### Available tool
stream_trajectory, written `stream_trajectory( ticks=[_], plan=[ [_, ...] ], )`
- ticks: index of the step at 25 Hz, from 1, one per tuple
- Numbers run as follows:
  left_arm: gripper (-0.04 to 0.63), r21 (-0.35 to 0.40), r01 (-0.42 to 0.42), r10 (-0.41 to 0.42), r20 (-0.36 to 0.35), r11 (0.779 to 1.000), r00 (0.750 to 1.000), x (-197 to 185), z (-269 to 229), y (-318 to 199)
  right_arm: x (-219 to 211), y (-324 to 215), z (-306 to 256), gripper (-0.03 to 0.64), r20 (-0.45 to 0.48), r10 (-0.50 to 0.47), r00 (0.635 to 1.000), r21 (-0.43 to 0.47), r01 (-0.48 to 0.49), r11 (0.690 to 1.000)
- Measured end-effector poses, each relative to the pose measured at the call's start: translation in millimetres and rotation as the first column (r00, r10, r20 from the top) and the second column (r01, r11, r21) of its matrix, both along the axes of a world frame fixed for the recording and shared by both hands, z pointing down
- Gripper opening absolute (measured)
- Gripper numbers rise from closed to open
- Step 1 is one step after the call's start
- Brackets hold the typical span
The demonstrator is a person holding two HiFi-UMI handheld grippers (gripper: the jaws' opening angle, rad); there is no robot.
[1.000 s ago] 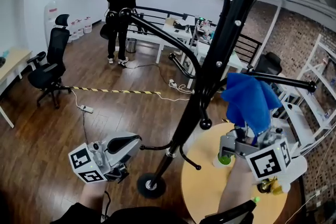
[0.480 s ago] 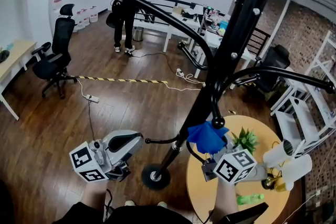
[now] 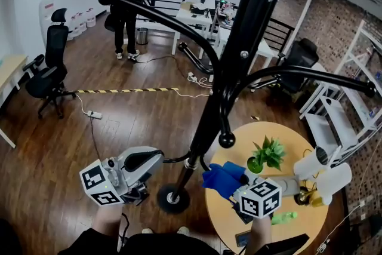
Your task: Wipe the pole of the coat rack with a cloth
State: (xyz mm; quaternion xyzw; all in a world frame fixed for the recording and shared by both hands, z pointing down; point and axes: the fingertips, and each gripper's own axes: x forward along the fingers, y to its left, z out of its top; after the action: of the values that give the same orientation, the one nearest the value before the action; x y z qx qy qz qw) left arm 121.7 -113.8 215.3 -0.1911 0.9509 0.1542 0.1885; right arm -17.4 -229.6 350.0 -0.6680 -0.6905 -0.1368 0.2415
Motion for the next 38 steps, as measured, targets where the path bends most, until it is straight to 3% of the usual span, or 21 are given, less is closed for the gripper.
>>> stream_trajectory(
  ticks=[8, 13, 16, 19, 22, 26, 28, 32, 33, 34, 37, 38],
  plan=[
    [0.003, -0.008, -0.002, 0.002, 0.0, 1.0, 1.0, 0, 0, -3, 4, 45, 19, 0.023, 0.044, -0.096, 0.994, 0.016, 0.096, 0.995],
    [0.003, -0.012, 0.03, -0.03, 0.005, 0.999, 1.0, 9, -2, 2, 6, 69, -6, 0.023, 0.032, -0.081, 0.996, -0.112, 0.084, 0.99],
    [0.003, -0.018, 0.048, -0.047, 0.021, 0.999, 0.999, 13, -7, 4, 4, 68, -56, 0.023, 0.011, -0.041, 0.999, -0.269, 0.042, 0.962],
    [0.003, -0.036, 0.051, -0.049, 0.03, 0.998, 0.998, 17, -12, 5, 1, 67, -131, 0.023, 0.016, -0.008, 1.0, -0.478, 0.015, 0.878],
    [0.003, -0.045, 0.055, -0.053, 0.043, 0.997, 0.998, 21, -15, 7, -2, 66, -213, 0.023, 0.001, -0.027, 1.0, -0.666, 0.021, 0.746],
    [0.003, -0.066, 0.059, -0.055, 0.061, 0.996, 0.997, 25, -21, 6, -1, 56, -306, 0.023, 0.034, -0.034, 0.999, -0.813, 0.047, 0.581],
    [0.003, -0.073, 0.057, -0.052, 0.068, 0.996, 0.996, 24, -26, 4, -1, 40, -340, 0.023, 0.095, 0.026, 0.995, -0.84, 0.066, 0.539],
    [0.003, -0.086, 0.048, -0.042, 0.074, 0.995, 0.996, 19, -29, 4, -2, 8, -368, 0.026, 0.189, 0.157, 0.969, -0.842, 0.078, 0.534],
    [0.003, -0.087, 0.043, -0.036, 0.076, 0.995, 0.996, 19, -29, 5, -2, -2, -372, 0.026, 0.19, 0.188, 0.964, -0.852, 0.067, 0.519],
    [0.003, -0.088, 0.035, -0.029, 0.077, 0.995, 0.997, 18, -30, 5, 0, -14, -378, 0.026, 0.18, 0.213, 0.96, -0.872, 0.056, 0.485],
    [0.003, -0.097, 0.011, -0.003, 0.076, 0.995, 0.997, 12, -33, 2, 3, -63, -406, 0.026, 0.124, 0.262, 0.957, -0.948, 0.037, 0.316],
    [0.003, -0.1, 0.004, 0.004, 0.076, 0.995, 0.997, 10, -33, 1, 3, -77, -413, 0.026, 0.109, 0.275, 0.955, -0.961, 0.031, 0.275]
  ],
)
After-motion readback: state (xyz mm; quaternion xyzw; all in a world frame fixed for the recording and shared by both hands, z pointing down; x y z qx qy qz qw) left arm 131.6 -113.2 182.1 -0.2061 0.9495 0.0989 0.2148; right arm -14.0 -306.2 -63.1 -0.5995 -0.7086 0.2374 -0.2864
